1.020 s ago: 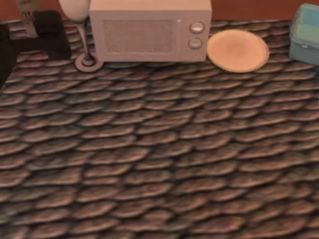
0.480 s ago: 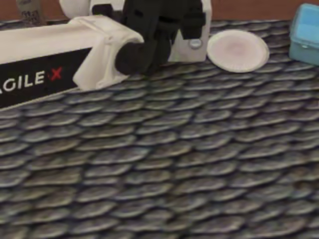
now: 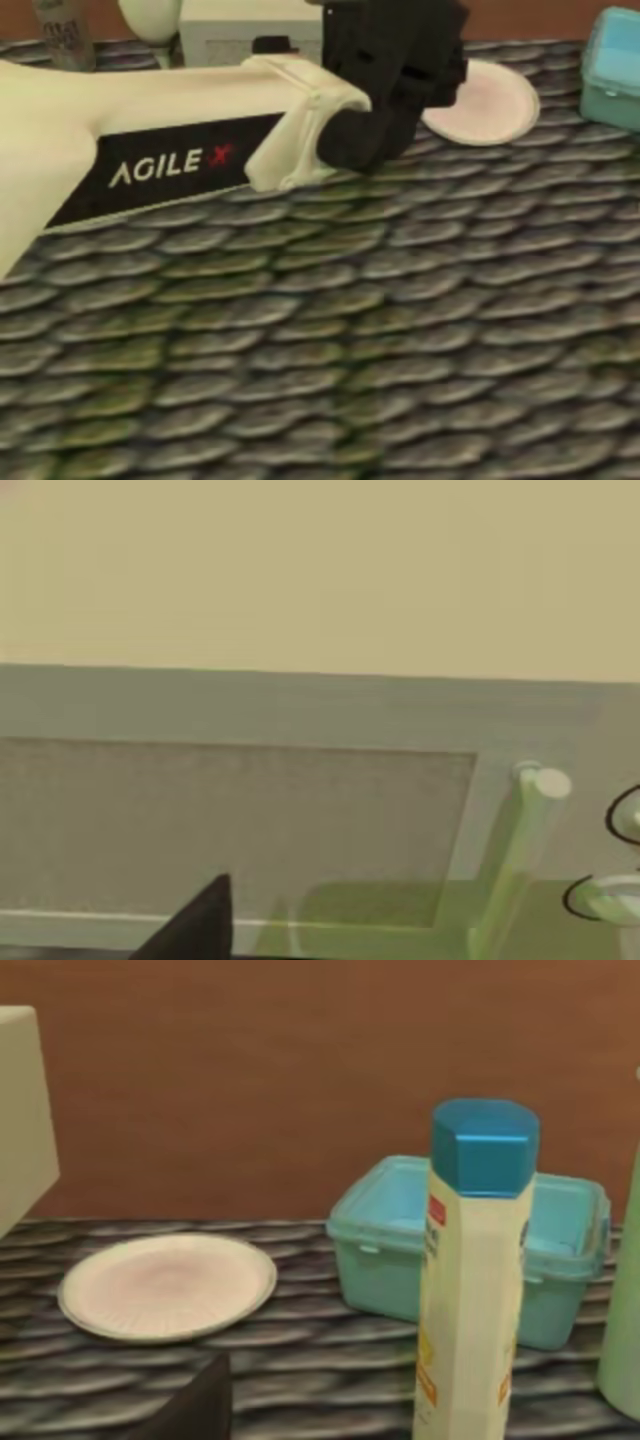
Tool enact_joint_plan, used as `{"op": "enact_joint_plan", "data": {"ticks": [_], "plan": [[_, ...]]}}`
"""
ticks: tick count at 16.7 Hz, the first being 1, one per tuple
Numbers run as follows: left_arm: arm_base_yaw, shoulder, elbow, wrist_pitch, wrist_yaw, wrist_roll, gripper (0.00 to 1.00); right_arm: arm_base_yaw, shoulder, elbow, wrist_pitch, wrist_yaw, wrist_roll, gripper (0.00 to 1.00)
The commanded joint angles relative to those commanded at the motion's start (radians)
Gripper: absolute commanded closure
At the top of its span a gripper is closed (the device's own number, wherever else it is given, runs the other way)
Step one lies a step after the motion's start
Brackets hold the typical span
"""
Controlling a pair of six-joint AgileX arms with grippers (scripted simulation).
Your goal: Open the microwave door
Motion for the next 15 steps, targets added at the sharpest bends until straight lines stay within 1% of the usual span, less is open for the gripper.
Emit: {"op": "enact_joint_plan", "data": {"ticks": [4,11,15], "plan": [[0.010,0.015,0.013,0.005,0.009,0.007,0.00,0.000,0.000,0.000,0.000,0.000,0.000,0.00],[0.097,0.224,0.211,0.052,0.086,0.066,0.00,0.000,0.000,0.000,0.000,0.000,0.000,0.00],[0.104,0.237,0.224,0.055,0.092,0.071,0.00,0.000,0.000,0.000,0.000,0.000,0.000,0.00]]}}
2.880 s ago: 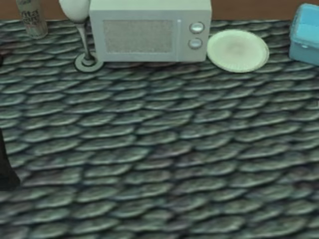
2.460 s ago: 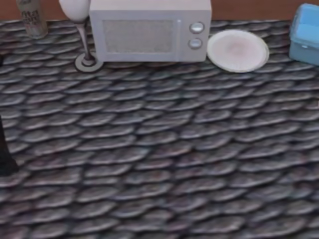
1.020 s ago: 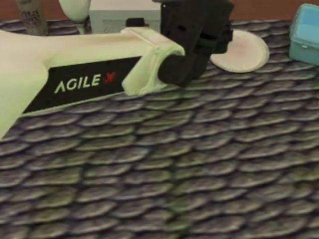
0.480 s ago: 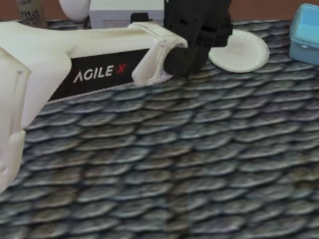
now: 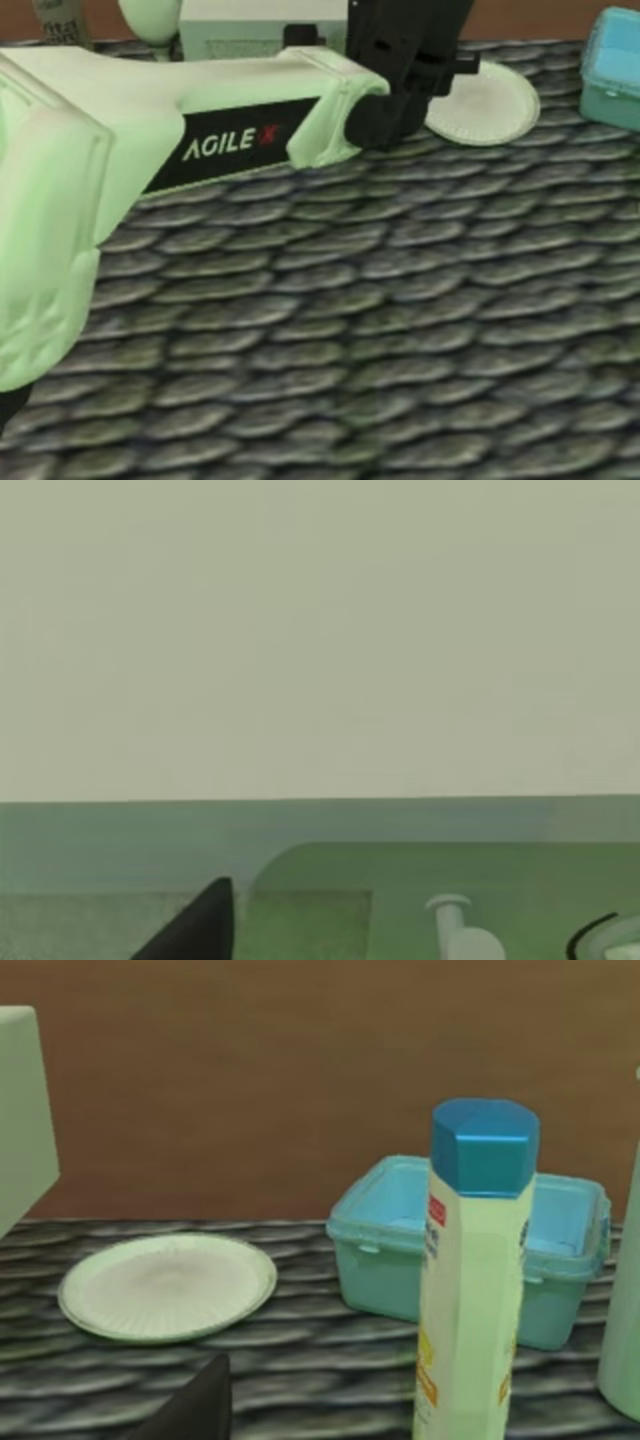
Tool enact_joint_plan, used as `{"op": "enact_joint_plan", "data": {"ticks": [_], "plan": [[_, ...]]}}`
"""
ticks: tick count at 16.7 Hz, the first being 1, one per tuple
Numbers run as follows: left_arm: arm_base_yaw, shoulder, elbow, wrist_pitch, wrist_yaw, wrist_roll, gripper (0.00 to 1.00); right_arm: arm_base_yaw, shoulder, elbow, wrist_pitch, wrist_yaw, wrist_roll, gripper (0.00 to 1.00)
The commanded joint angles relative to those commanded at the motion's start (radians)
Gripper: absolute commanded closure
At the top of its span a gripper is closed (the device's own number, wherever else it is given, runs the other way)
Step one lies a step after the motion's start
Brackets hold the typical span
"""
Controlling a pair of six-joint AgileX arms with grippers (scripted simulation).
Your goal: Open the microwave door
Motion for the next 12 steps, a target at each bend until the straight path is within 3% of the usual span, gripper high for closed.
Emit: {"op": "enact_joint_plan", "data": {"ticks": [1,12], "plan": [[0.000,0.000,0.000,0.000,0.000,0.000,0.00,0.000,0.000,0.000,0.000,0.000,0.000,0.00],[0.000,0.000,0.000,0.000,0.000,0.000,0.83,0.000,0.000,0.000,0.000,0.000,0.000,0.00]]}}
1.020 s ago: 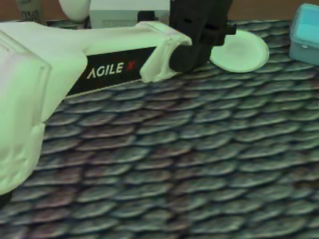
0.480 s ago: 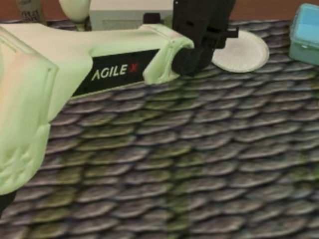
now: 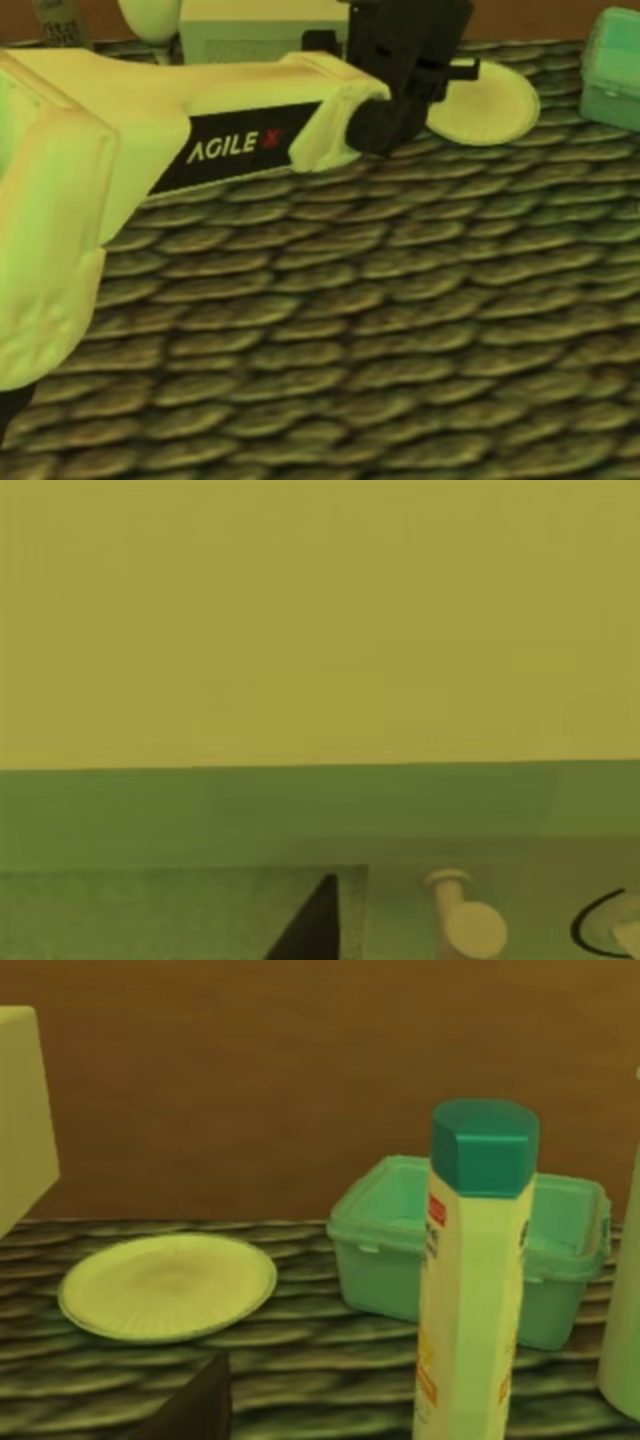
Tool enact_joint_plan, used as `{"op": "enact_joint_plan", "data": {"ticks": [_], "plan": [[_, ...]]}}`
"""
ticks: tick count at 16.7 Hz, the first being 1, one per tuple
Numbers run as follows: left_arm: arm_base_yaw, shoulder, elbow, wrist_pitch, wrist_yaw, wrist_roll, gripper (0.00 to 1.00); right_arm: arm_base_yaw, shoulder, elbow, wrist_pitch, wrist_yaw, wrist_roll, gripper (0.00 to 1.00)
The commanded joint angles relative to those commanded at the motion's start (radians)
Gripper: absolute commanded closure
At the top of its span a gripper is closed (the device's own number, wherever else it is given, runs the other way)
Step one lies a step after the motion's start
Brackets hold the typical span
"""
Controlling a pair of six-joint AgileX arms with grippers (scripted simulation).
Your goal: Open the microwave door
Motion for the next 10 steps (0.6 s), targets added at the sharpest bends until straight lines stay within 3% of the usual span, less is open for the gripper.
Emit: {"op": "enact_joint_plan", "data": {"ticks": [2,3,10], "plan": [[0.000,0.000,0.000,0.000,0.000,0.000,0.98,0.000,0.000,0.000,0.000,0.000,0.000,0.00],[0.000,0.000,0.000,0.000,0.000,0.000,1.00,0.000,0.000,0.000,0.000,0.000,0.000,0.00],[0.000,0.000,0.000,0.000,0.000,0.000,1.00,0.000,0.000,0.000,0.000,0.000,0.000,0.00]]}}
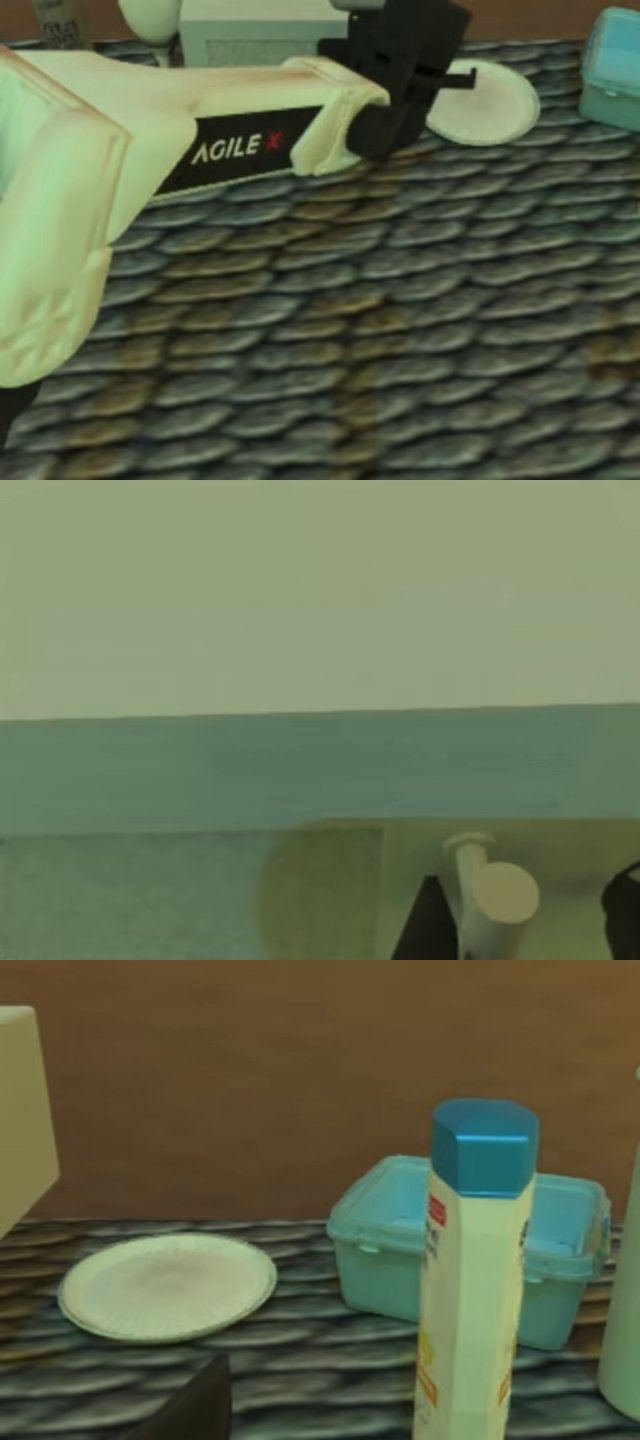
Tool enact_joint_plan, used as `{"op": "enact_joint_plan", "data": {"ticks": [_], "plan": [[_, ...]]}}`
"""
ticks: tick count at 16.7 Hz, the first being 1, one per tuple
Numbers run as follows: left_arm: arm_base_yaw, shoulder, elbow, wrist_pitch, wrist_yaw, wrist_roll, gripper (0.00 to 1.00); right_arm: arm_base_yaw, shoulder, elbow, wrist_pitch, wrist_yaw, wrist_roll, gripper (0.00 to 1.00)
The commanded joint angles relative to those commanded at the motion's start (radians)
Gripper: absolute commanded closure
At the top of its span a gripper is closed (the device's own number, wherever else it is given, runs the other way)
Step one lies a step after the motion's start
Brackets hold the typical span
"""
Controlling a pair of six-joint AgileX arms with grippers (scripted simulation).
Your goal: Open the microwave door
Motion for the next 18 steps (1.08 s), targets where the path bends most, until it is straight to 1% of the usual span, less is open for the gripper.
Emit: {"op": "enact_joint_plan", "data": {"ticks": [1,4,7,10,16,18], "plan": [[-0.057,-0.022,-0.049,-0.011,-0.002,0.003,1.00,0.000,0.000,0.000,0.000,0.000,0.000,0.00],[-0.056,-0.002,-0.015,-0.045,0.005,-0.005,1.00,0.000,0.000,0.000,0.000,0.000,0.000,0.00],[-0.050,0.062,0.113,-0.172,0.032,-0.033,1.00,0.000,0.000,0.000,0.000,0.000,0.000,0.00],[-0.038,0.151,0.325,-0.392,0.076,-0.074,1.00,0.000,0.000,0.000,0.000,0.000,0.000,0.00],[-0.002,0.326,0.823,-0.959,0.197,-0.175,1.00,0.000,0.000,0.000,0.000,0.000,0.000,0.00],[0.012,0.369,0.962,-1.112,0.236,-0.204,1.00,0.000,0.000,0.000,0.000,0.000,0.000,0.00]]}}
